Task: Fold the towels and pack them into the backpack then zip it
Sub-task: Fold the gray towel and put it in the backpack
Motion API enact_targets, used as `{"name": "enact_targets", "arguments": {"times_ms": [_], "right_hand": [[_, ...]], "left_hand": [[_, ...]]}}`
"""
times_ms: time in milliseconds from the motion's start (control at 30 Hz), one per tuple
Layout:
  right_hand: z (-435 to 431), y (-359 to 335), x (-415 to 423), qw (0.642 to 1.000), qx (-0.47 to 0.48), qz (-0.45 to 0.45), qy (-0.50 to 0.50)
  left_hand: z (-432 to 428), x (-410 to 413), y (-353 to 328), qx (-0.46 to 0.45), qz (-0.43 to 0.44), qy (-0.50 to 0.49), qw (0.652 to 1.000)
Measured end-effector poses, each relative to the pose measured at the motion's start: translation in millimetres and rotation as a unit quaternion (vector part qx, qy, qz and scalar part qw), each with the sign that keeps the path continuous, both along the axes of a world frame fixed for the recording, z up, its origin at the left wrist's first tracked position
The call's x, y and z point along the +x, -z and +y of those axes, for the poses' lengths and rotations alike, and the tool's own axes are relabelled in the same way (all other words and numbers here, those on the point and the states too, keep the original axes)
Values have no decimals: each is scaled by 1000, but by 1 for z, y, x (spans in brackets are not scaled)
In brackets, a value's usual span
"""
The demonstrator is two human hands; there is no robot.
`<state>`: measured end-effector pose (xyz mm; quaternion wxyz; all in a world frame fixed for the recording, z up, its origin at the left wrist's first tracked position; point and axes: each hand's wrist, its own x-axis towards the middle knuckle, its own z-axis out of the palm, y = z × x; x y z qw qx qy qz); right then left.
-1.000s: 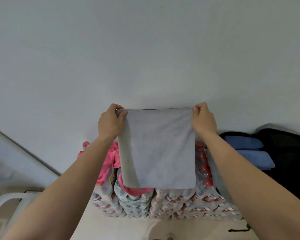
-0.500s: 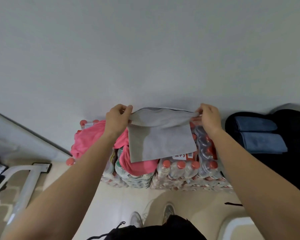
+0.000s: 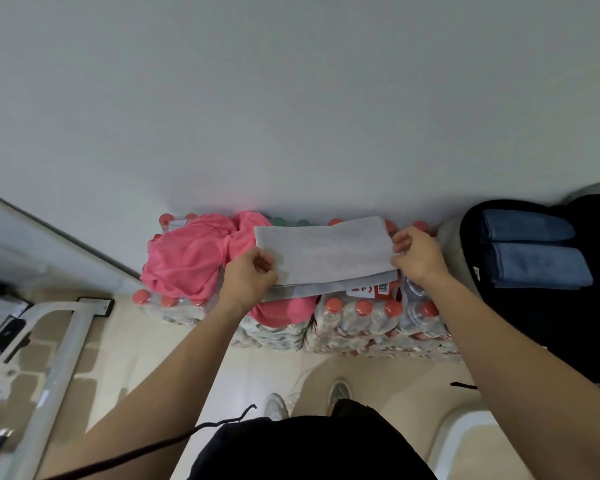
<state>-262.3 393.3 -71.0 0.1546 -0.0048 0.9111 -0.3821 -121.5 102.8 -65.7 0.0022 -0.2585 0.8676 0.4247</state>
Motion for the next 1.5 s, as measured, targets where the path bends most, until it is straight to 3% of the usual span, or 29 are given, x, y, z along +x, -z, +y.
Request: {"name": "enact_targets", "arguments": {"times_ms": [200, 467, 600, 700, 767, 867, 1133, 1300, 1367, 1500], "right_hand": [[2, 9, 12, 998, 13, 44, -37], [2, 29, 22, 994, 88, 15, -70], [-8, 23, 23, 951, 258, 114, -130], [-32, 20, 20, 929, 245, 194, -199], [-50, 27, 16, 910, 245, 194, -272], [-65, 47, 12, 878, 285, 155, -352], [-40, 70, -1, 884, 309, 130, -326], [-47, 63, -3, 881, 308, 118, -338], [-46, 56, -5, 868, 294, 151, -370], [-50, 41, -17, 829, 273, 130, -470]], "left_hand": [[4, 3, 8, -93, 11, 70, 993], [4, 15, 34, -228, -32, 154, 961], [10, 8, 30, -332, -41, 179, 925], [29, -13, 24, -391, 57, 191, 898], [42, -32, 30, -403, 64, 211, 888], [50, -47, 51, -406, -1, 212, 889], [23, -29, 84, -358, -54, 207, 909], [19, -38, 68, -278, 15, 189, 942], [8, -41, 58, -308, 68, 153, 936], [-12, -46, 38, -368, -55, 80, 925]]}}
